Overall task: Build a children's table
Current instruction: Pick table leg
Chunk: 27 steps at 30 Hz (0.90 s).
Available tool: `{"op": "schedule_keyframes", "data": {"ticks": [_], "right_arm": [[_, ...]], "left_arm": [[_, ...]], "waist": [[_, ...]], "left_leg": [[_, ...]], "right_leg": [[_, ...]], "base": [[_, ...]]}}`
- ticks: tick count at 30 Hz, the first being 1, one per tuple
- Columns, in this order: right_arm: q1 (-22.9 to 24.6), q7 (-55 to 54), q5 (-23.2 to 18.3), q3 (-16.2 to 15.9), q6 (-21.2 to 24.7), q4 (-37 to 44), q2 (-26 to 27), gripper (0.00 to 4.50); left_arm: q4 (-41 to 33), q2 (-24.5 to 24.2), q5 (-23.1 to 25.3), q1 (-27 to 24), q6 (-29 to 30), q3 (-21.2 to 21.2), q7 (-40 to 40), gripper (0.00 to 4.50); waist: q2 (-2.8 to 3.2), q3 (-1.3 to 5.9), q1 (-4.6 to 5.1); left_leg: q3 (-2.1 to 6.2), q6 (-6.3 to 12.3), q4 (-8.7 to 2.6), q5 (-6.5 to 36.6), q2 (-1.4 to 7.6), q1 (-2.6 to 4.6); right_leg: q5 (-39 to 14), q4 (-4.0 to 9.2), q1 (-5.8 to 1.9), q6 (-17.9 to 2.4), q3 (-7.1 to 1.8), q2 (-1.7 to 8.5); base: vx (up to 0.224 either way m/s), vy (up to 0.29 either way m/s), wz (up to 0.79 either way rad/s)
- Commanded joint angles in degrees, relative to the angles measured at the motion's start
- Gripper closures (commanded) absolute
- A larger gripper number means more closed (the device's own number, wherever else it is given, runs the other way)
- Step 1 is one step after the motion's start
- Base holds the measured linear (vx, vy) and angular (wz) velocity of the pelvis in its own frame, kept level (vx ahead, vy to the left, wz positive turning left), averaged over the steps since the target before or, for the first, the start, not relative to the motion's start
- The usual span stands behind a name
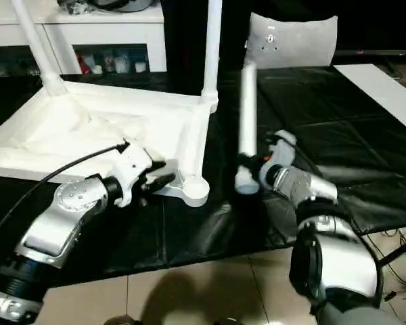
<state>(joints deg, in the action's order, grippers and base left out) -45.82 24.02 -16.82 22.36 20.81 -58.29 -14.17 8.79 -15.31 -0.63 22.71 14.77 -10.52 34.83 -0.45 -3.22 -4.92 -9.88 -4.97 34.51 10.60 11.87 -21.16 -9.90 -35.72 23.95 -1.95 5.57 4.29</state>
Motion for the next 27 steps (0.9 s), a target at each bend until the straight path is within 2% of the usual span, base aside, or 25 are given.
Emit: {"op": "schedule_keyframes", "data": {"ticks": [1,2,3,4,5,6,7,8,9,10,11,12,15,16,17,18,19,20,21,22,23,24,26,27], "right_arm": [[1.50,2.75,-3.92,3.23,-6.58,7.71,1.67,2.56],[1.50,2.75,-3.92,3.23,-6.58,7.71,1.67,2.56],[2.40,5.30,-6.77,4.88,-6.35,11.10,2.79,2.57],[3.34,8.35,-9.51,5.81,-5.27,14.84,3.94,2.57],[4.19,11.03,-11.06,5.67,-4.51,17.97,4.72,2.57],[5.23,14.31,-12.64,4.55,-2.75,21.48,5.25,2.57],[6.64,17.87,-14.81,3.10,-0.67,25.81,5.88,2.57],[6.99,18.71,-15.35,2.74,-0.16,26.86,6.03,2.57],[10.03,25.74,-19.88,-1.06,3.97,34.93,6.50,2.57],[10.29,26.24,-20.26,-1.41,4.40,35.51,6.47,2.57],[12.30,29.65,-22.78,-4.07,7.27,39.72,6.32,2.57],[13.14,31.20,-23.66,-5.34,8.59,41.18,6.23,2.58],[14.03,33.21,-24.60,-6.88,10.72,42.47,6.06,2.59],[14.74,34.85,-24.38,-8.72,12.07,43.38,6.11,2.59],[14.89,35.28,-24.23,-9.28,12.41,43.56,6.19,2.59],[14.96,35.25,-23.48,-9.74,12.26,43.39,6.52,2.59],[14.96,35.25,-23.48,-9.74,12.26,43.39,6.52,2.59],[15.20,34.99,-22.86,-10.21,12.30,43.45,6.92,2.59],[15.41,34.93,-22.88,-10.43,12.55,43.72,6.99,2.59],[15.59,34.90,-22.83,-10.76,12.62,43.87,7.15,2.59],[16.01,34.73,-23.10,-11.34,12.89,44.45,7.13,2.59],[16.45,34.52,-23.61,-11.87,13.26,45.21,6.97,2.59],[16.67,34.46,-23.91,-12.11,13.49,45.62,6.84,2.59],[16.85,34.41,-24.18,-12.28,13.76,45.98,6.72,2.59]], "left_arm": [[1.49,2.42,-2.53,2.75,-0.69,3.88,-3.72,2.69],[1.49,2.42,-2.53,2.75,-0.69,3.88,-3.72,2.69],[1.99,3.74,-4.18,3.69,-0.42,5.64,-4.64,2.50],[2.07,4.90,-6.41,4.54,0.66,7.45,-4.86,2.39],[1.70,5.80,-8.63,5.10,2.27,8.92,-4.58,2.32],[1.14,6.54,-10.05,5.73,3.20,9.72,-4.61,2.32],[0.69,7.41,-11.52,6.58,3.96,10.59,-4.83,2.32],[0.60,7.62,-11.86,6.79,4.12,10.79,-4.90,2.17],[0.10,9.46,-15.50,8.91,5.82,12.55,-5.06,2.03],[0.05,9.62,-15.87,9.11,5.97,12.68,-4.99,1.93],[-0.22,10.97,-18.87,10.77,7.34,13.76,-4.42,1.93],[-0.49,11.86,-20.73,11.69,8.40,14.35,-4.12,1.90],[-0.87,13.67,-24.27,13.10,10.18,15.80,-4.17,1.60],[-0.38,16.04,-29.45,15.59,12.48,18.86,-5.45,1.51],[-0.13,16.73,-31.20,16.45,13.26,19.94,-5.88,1.47],[0.08,17.72,-33.75,17.70,14.19,21.47,-6.74,1.44],[0.08,17.72,-33.75,17.70,14.19,21.47,-6.74,1.32],[0.09,18.74,-36.87,18.96,15.61,23.22,-7.62,1.32],[0.03,19.06,-38.02,19.32,16.27,23.80,-7.85,1.09],[-0.09,19.49,-39.04,19.59,16.71,24.19,-8.01,1.09],[-0.29,19.92,-40.30,19.84,17.48,24.69,-8.19,1.05],[-0.50,20.07,-41.19,19.92,18.27,25.09,-8.26,0.99],[-0.81,20.23,-41.85,19.80,18.83,25.20,-8.16,0.75],[-1.26,20.44,-42.75,19.61,19.56,25.26,-8.03,0.68]], "waist": [[0.09,4.60,0.09],[-0.02,4.63,0.02],[-0.06,4.72,0.05],[0.00,4.60,0.05],[0.28,4.46,0.04],[0.32,4.50,-0.04],[0.25,4.44,0.03],[0.29,4.38,-0.22],[-0.21,4.29,0.00],[-0.02,4.28,-0.53],[-0.06,4.28,-0.46],[-0.61,4.25,-0.63],[-0.47,3.95,-0.79],[-0.90,3.99,-0.77],[-0.73,4.21,-1.01],[-0.61,4.20,-1.05],[-0.80,4.05,-1.08],[-0.86,4.06,-1.09],[-0.84,4.04,-1.20],[-0.90,4.03,-1.22],[-0.86,4.07,-1.29],[-0.40,4.08,-1.39],[-0.65,4.28,-1.60],[-0.21,4.35,-1.70]], "left_leg": [[-0.25,2.10,-3.27,6.76,0.90,0.11],[-0.24,2.87,-3.27,6.99,0.98,0.21],[-0.04,3.04,-3.35,6.44,0.99,0.11],[-0.15,3.80,-3.31,6.65,0.97,0.20],[-0.25,4.29,-3.31,7.40,0.91,0.22],[0.04,4.28,-3.43,7.09,1.07,0.09],[-0.03,4.66,-3.47,7.03,0.94,0.10],[-0.03,5.17,-3.44,7.37,1.12,0.30],[-0.11,5.52,-3.51,7.66,0.95,0.03],[-0.01,5.65,-3.49,7.69,1.03,0.23],[0.07,5.74,-3.56,7.38,1.18,0.24],[0.05,5.44,-3.60,7.36,1.17,0.13],[0.03,4.18,-3.74,8.37,1.19,0.21],[-0.08,3.78,-3.66,8.53,1.16,0.27],[0.05,3.50,-3.61,7.42,1.14,0.09],[0.08,3.48,-3.64,7.27,1.24,0.17],[0.03,3.42,-3.63,7.50,1.03,0.07],[0.07,3.47,-3.70,7.52,1.03,0.01],[0.01,3.17,-3.63,7.51,0.95,0.08],[0.01,3.29,-3.64,7.38,0.92,0.03],[0.04,3.38,-3.63,6.96,0.95,0.03],[0.11,3.35,-3.66,6.72,0.97,0.03],[0.11,3.53,-3.62,5.47,1.08,0.03],[0.19,3.50,-3.64,4.99,1.12,0.04]], "right_leg": [[-9.03,4.21,-3.82,-10.18,-2.94,3.48],[-8.18,4.18,-3.87,-10.23,-3.01,3.54],[-7.93,3.96,-4.05,-10.54,-2.86,3.50],[-7.95,4.13,-3.89,-10.73,-2.89,3.42],[-8.70,4.44,-4.00,-10.77,-2.89,3.38],[-8.75,4.20,-4.11,-10.83,-2.83,3.51],[-8.68,4.32,-4.18,-10.79,-2.75,3.25],[-8.58,4.50,-4.11,-10.88,-2.83,3.39],[-9.68,4.54,-4.28,-10.82,-2.70,3.21],[-10.47,4.85,-4.31,-10.15,-2.72,3.46],[-10.96,4.78,-4.14,-10.09,-2.72,3.47],[-12.47,4.94,-4.13,-9.78,-2.70,3.59],[-16.74,5.53,-3.89,-9.00,-2.68,3.83],[-17.45,5.50,-3.91,-8.82,-2.70,3.83],[-16.67,5.31,-4.11,-8.85,-2.72,3.88],[-16.07,5.29,-3.94,-8.95,-2.72,3.84],[-16.32,5.43,-3.91,-8.63,-2.67,3.76],[-16.63,5.50,-4.04,-8.35,-2.64,3.80],[-17.59,5.58,-3.95,-7.87,-2.66,3.87],[-17.63,5.66,-3.96,-7.69,-2.66,3.84],[-17.24,5.61,-3.98,-7.47,-2.66,3.80],[-16.81,5.55,-3.95,-7.45,-2.68,3.79],[-14.12,5.34,-4.05,-7.49,-2.71,3.67],[-12.84,5.07,-4.06,-7.90,-2.71,3.68]], "base": [[0.000,0.000,0.00],[0.000,0.000,0.00],[0.000,0.000,0.00],[0.000,0.000,0.00],[0.000,0.000,0.00],[0.000,0.000,0.00],[0.000,0.000,0.00],[0.000,0.000,0.00],[0.000,0.000,0.00],[0.000,0.000,0.00],[0.000,0.000,0.00],[0.000,0.000,0.00],[0.000,0.000,0.00],[0.000,0.000,0.00],[0.000,0.000,0.00],[0.000,0.000,0.00],[0.000,0.000,0.00],[0.000,0.000,0.00],[0.000,0.000,0.00],[0.000,0.000,0.00],[0.000,0.000,0.00],[0.000,0.000,0.00],[0.000,0.000,0.00],[0.000,0.000,0.00]]}}
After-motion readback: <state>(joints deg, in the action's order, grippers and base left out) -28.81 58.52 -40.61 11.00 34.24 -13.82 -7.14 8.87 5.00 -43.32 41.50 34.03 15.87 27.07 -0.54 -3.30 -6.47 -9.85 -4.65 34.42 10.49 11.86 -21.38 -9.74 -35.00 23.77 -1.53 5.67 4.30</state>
